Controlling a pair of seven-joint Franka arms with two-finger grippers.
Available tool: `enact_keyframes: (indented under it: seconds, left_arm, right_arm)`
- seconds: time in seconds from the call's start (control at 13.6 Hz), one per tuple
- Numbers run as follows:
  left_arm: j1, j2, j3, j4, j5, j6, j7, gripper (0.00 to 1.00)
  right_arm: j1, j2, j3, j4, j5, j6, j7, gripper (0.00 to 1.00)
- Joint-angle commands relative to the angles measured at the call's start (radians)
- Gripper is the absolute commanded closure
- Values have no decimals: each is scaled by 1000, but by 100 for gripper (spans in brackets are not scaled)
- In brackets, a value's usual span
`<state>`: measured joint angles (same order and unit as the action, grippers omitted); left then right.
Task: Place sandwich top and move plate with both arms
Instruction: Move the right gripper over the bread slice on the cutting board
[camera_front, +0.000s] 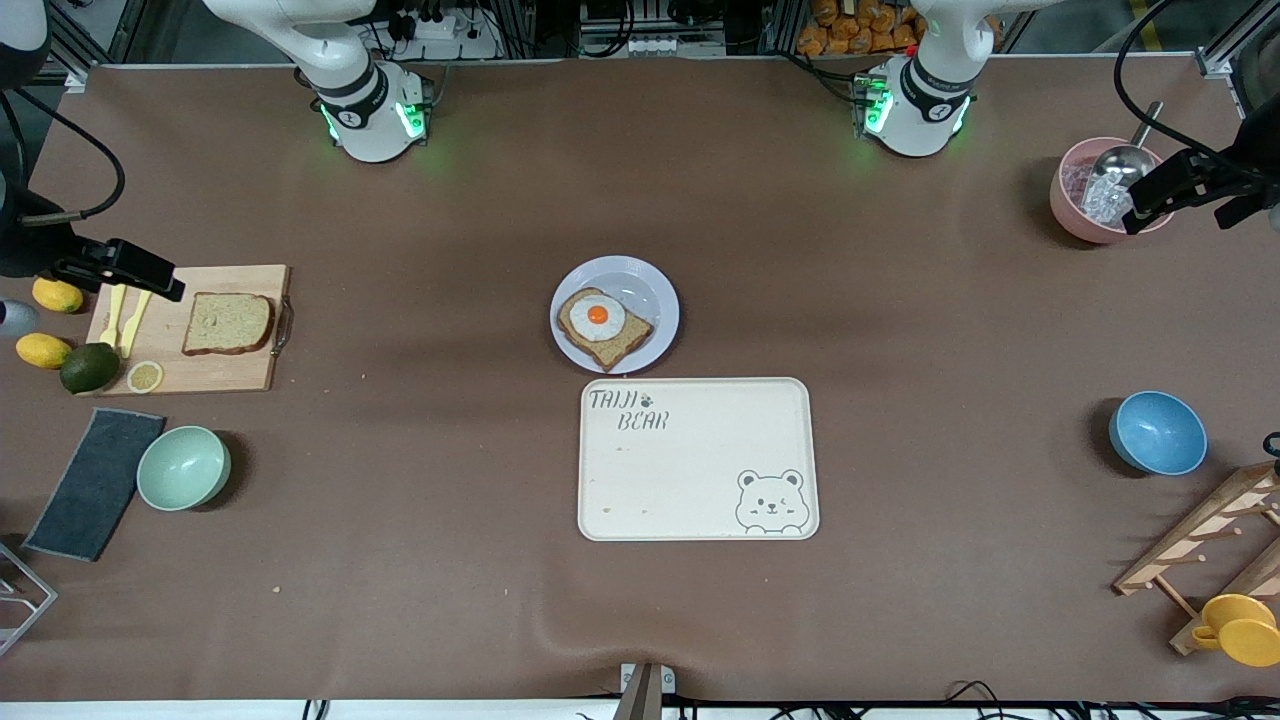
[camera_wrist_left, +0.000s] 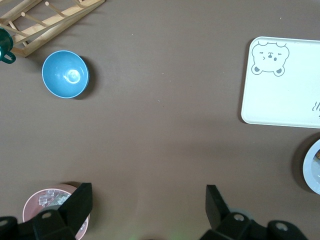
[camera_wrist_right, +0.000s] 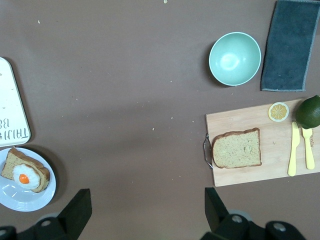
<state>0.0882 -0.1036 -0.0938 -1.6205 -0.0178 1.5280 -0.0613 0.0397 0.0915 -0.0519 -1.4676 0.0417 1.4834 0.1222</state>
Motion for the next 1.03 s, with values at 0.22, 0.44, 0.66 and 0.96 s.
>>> enact_keyframes:
  seconds: [0.22,0.44,0.66,0.96]
  left_arm:
    - [7,13,-6,31,21,-23,-19,0]
    - [11,13,0,28,25,-23,-19,0]
    - [15,13,9,25,25,-23,-2,0]
    - [28,16,16,30,21,-23,3,0]
  right_arm:
    - [-3,-18,4,-22,-11,-2,5,0]
    - [-30,-6,-2,-25,-11,-11,-44,0]
    - [-92,2,-2,-79,-11,24,-64,0]
    - [-216,8,-2,-213,-5,170,-249,0]
